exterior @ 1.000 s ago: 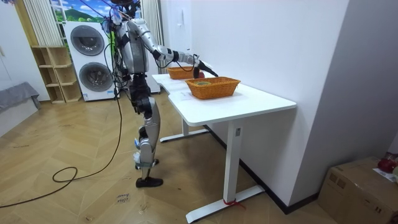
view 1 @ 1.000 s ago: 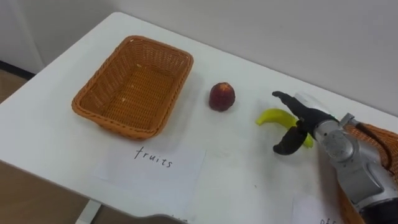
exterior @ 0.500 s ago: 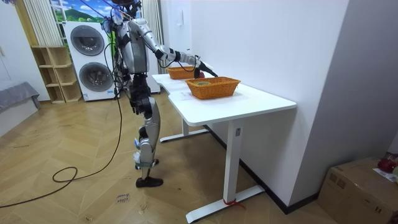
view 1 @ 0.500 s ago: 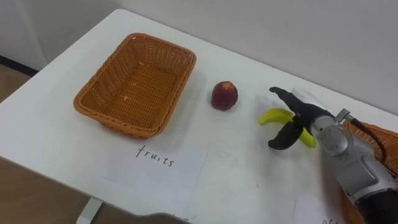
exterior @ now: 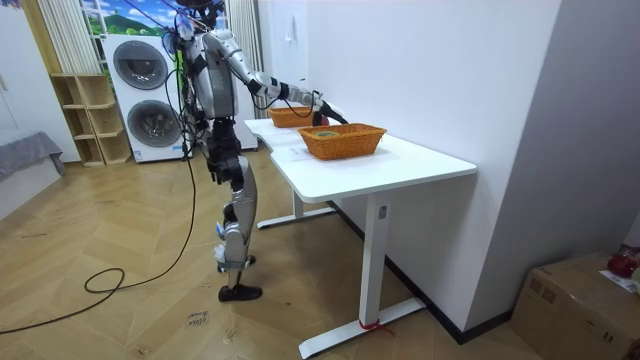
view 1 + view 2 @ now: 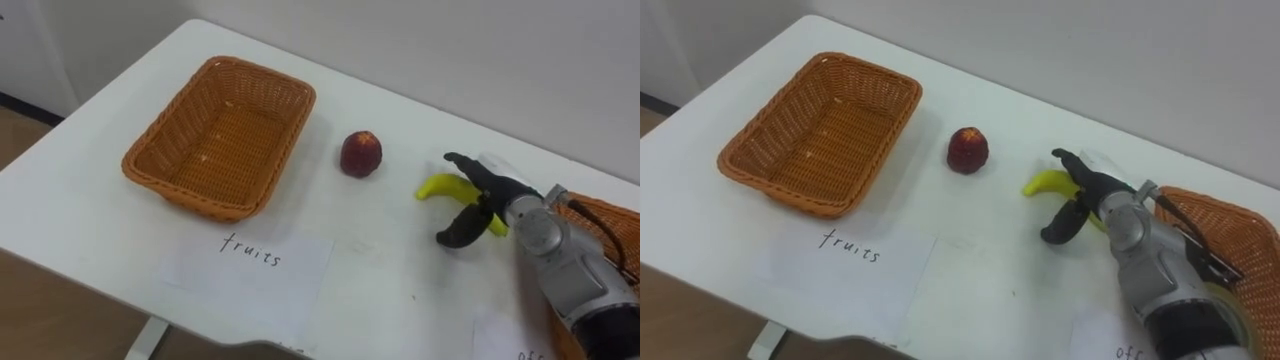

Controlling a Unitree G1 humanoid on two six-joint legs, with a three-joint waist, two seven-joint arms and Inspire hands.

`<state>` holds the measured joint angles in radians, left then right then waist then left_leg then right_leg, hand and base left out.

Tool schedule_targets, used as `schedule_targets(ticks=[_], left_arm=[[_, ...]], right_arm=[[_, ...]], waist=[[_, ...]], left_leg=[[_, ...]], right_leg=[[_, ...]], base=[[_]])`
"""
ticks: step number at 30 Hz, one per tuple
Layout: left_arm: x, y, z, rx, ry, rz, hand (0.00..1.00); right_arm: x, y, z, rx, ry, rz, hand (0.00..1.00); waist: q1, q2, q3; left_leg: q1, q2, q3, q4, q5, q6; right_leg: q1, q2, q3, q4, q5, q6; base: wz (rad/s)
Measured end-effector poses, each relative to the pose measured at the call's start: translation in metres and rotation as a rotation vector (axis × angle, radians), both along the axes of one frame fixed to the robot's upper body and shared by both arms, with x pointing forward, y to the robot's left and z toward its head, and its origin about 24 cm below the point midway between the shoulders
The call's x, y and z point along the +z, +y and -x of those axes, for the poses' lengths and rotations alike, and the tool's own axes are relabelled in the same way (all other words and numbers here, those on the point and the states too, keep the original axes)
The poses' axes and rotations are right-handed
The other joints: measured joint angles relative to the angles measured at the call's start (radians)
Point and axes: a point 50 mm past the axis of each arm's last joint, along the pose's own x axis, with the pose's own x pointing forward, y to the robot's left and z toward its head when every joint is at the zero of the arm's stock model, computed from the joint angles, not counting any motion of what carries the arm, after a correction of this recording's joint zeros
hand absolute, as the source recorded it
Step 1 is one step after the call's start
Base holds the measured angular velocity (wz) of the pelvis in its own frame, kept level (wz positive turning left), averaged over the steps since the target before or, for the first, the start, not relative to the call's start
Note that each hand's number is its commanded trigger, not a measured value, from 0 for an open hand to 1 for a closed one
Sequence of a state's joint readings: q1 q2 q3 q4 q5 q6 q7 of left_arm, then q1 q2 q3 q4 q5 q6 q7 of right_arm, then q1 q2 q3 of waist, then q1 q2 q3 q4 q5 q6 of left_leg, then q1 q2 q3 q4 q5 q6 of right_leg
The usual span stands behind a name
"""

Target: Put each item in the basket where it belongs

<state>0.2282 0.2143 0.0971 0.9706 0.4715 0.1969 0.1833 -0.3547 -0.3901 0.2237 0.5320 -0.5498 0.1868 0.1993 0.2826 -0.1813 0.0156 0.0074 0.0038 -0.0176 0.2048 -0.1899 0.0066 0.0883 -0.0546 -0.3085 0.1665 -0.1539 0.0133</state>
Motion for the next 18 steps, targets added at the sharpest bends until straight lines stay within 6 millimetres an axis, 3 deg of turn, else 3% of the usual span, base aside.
schedule_targets(ticks=[18], left_arm=[[-0.0005,-0.0015,-0.0002,0.002,0.007,0.012,0.0]], right_arm=[[-0.0035,-0.0076,-0.0011,-0.036,0.03,0.017,0.0]], waist=[[0.0,0.002,0.0009]], left_leg=[[-0.024,-0.002,-0.02,0.019,0.002,-0.003]], right_leg=[[-0.007,-0.001,-0.027,0.001,0.0,0.0]], base=[[0.03]])
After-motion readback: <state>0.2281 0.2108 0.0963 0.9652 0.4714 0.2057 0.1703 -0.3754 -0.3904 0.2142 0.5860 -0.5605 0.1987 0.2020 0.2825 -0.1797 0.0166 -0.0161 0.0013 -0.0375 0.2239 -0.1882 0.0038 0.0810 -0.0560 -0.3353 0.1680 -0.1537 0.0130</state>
